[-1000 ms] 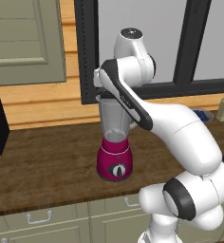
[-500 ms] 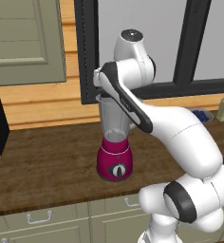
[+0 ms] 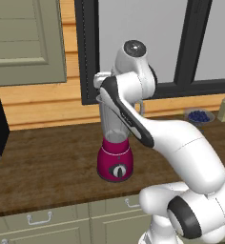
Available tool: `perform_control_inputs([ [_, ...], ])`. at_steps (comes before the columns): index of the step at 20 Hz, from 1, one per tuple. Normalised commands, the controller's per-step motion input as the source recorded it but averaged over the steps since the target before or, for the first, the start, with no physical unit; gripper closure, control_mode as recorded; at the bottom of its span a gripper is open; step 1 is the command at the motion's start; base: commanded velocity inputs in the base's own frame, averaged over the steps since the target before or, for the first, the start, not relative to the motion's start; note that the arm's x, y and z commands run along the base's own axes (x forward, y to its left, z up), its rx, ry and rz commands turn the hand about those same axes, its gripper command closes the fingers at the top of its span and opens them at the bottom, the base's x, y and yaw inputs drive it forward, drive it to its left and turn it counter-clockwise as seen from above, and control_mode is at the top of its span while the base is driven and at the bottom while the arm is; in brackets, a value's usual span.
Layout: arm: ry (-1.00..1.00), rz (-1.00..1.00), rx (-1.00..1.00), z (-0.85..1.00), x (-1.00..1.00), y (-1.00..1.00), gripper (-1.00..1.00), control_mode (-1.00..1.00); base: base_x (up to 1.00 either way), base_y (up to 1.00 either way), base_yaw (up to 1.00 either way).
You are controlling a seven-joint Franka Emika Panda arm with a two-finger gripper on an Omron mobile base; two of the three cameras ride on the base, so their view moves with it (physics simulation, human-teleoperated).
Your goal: Close the lid blender by securely placing the lid on top.
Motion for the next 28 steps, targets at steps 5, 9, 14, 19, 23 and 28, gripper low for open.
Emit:
perform_control_inputs([
  [5, -0.25, 0.0, 0.0, 0.01, 0.0, 0.0, 1.0, -1.0, 0.0, 0.0, 0.0],
  [9, -0.2, 0.0, 0.0, 0.11, -0.06, 0.0, 1.0, -1.0, 0.0, 0.0, 0.0],
  [14, -0.16, 0.0, 0.0, 0.18, -0.04, 0.0, 1.0, -1.0, 0.0, 0.0, 0.0],
  [19, -0.17, 0.0, 0.0, 0.11, 0.0, 0.0, 1.0, -1.0, 0.0, 0.0, 0.0],
  [23, -0.16, 0.0, 0.0, 0.01, -0.04, 0.0, 1.0, -1.0, 0.0, 0.0, 0.0],
  [28, -0.05, 0.0, -0.03, 0.0, -0.15, 0.0, 1.0, -1.0, 0.0, 0.0, 0.0],
])
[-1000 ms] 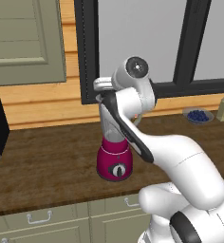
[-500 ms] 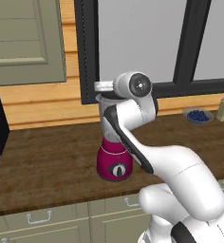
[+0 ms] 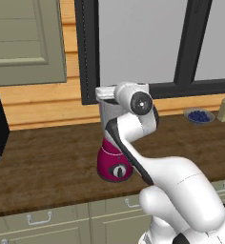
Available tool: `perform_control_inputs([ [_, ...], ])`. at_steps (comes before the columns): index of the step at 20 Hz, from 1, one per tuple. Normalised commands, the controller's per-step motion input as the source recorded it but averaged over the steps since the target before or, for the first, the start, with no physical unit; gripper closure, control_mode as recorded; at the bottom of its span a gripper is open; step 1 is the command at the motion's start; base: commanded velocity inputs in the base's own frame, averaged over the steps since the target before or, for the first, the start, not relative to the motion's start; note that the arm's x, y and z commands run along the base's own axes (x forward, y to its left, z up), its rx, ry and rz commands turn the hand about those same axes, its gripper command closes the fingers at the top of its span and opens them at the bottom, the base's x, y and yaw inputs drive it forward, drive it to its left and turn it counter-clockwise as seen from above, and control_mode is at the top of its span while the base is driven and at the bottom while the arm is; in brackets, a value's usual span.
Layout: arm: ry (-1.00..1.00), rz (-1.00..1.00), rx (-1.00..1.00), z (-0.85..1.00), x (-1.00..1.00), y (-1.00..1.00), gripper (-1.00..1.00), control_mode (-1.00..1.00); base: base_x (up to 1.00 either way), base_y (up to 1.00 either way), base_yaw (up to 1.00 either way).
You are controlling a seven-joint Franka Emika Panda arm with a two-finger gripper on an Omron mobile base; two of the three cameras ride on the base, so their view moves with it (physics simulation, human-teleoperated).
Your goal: Close the lid blender by securely placing the lid on top.
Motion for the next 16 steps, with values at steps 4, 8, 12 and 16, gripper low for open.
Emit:
perform_control_inputs([
  [4, 0.0, 0.0, -0.04, 0.0, -0.22, 0.0, 1.0, -1.0, 0.0, 0.0, 0.0],
  [8, 0.05, 0.0, -0.07, -0.07, -0.25, 0.0, 1.0, -1.0, 0.0, 0.0, 0.0],
  [12, 0.16, 0.0, -0.1, -0.21, -0.44, -0.01, 1.0, -1.0, 0.0, 0.0, 0.0],
  [16, 0.13, -0.05, -0.07, -0.32, -0.18, -0.2, 1.0, -1.0, 0.0, 0.0, 0.0],
])
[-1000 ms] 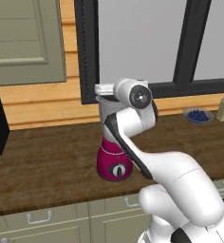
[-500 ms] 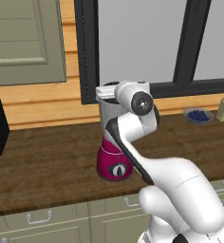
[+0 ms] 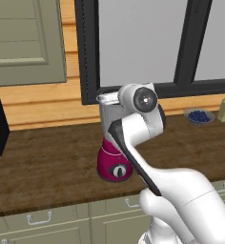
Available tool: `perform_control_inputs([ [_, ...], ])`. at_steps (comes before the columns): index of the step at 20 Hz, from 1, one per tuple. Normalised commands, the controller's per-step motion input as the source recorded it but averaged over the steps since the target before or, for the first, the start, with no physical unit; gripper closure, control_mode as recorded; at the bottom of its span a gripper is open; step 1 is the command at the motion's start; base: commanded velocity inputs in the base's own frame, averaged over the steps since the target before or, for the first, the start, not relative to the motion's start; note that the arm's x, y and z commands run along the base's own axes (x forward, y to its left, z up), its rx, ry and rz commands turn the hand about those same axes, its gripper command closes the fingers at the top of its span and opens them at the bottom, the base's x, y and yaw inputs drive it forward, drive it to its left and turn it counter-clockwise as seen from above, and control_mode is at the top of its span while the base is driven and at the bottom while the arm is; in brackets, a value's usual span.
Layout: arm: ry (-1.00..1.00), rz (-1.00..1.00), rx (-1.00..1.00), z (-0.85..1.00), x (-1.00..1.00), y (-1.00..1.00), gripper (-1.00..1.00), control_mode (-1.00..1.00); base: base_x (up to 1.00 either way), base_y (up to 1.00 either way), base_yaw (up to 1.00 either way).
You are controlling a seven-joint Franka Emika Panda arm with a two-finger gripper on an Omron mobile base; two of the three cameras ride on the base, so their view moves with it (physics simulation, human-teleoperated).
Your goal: Close the lid blender by securely placing the lid on top.
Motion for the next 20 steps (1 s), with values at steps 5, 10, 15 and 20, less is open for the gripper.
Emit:
perform_control_inputs([
  [5, 0.07, -0.08, -0.03, -0.38, 0.0, -0.36, 1.0, -1.0, 0.0, 0.0, 0.0],
  [10, 0.03, -0.06, -0.01, -0.09, -0.11, -0.2, 1.0, -1.0, 0.0, 0.0, 0.0],
  [15, 0.0, -0.05, 0.0, 0.0, -0.66, -0.41, 1.0, -1.0, 0.0, 0.0, 0.0],
  [20, -0.06, -0.13, 0.01, 0.08, -0.75, -0.69, 1.0, -1.0, 0.0, 0.0, 0.0],
])
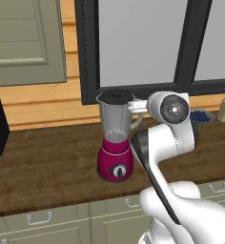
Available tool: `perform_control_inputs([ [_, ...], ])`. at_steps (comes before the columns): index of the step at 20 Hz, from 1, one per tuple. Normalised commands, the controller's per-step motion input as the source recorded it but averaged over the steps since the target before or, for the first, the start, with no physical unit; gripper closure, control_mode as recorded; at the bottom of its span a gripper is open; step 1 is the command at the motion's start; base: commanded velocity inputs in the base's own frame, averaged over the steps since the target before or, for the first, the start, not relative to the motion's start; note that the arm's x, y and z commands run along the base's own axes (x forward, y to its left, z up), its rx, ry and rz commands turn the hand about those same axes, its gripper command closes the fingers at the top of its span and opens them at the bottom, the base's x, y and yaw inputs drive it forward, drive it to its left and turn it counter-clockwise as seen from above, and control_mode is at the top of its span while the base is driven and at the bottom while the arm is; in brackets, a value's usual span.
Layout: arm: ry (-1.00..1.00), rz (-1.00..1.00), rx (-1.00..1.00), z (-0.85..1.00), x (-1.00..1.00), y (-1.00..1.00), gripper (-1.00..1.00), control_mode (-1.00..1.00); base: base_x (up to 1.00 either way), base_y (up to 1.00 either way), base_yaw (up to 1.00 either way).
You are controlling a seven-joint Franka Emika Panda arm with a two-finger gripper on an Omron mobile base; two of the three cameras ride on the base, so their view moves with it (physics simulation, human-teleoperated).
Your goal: Close the lid blender by securely placing the lid on top.
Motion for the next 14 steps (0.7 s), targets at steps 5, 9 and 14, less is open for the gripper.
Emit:
perform_control_inputs([
  [5, -0.04, -0.13, 0.06, 0.0, -0.53, -0.91, 1.0, -1.0, 0.0, 0.0, 0.0],
  [9, 0.0, -0.11, 0.07, 0.05, -0.36, -0.83, -1.0, -1.0, 0.0, 0.0, 0.0],
  [14, 0.0, -0.06, 0.05, 0.01, -0.35, -0.72, -1.0, -1.0, 0.0, 0.0, 0.0],
])
